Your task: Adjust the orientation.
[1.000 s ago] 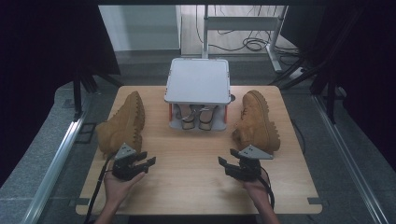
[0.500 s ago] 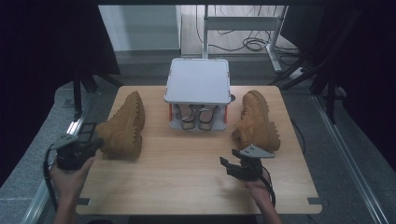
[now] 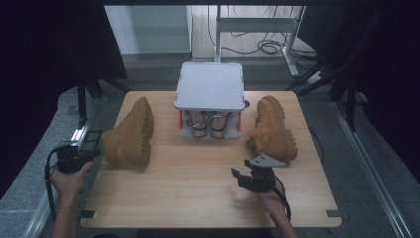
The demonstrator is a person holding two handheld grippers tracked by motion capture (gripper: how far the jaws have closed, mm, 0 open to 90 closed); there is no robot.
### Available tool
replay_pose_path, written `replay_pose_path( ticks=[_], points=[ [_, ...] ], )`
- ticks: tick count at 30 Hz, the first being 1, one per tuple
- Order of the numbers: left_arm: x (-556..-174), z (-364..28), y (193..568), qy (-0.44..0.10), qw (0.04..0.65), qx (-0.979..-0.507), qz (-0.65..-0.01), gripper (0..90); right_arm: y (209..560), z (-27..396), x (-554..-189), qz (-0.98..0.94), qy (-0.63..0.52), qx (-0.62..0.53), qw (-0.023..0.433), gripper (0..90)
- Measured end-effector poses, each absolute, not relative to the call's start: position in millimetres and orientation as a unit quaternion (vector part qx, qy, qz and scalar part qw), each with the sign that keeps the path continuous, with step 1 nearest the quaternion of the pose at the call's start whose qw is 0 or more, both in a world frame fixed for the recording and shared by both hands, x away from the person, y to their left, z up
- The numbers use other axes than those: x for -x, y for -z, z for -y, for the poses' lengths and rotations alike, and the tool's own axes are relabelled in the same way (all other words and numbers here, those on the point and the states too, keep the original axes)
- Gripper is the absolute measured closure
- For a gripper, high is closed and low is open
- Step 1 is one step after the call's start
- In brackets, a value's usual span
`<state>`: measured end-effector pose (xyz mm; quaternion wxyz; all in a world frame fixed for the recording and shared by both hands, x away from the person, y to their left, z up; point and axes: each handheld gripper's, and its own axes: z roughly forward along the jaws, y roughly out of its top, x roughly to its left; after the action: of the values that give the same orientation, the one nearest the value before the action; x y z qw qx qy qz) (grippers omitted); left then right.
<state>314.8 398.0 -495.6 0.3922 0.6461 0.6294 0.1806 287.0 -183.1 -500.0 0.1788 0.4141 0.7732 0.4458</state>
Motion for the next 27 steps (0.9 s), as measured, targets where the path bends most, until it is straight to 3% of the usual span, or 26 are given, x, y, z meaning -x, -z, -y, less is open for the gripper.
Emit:
replay_pose_path(
  ticks=[27],
  points=[
    [-322, -384, 478, -0.178, 0.397, -0.66, -0.613, 89.7, 500, 192, -287, -0.754, -0.435, -0.455, 0.188, 38.9]
  ],
)
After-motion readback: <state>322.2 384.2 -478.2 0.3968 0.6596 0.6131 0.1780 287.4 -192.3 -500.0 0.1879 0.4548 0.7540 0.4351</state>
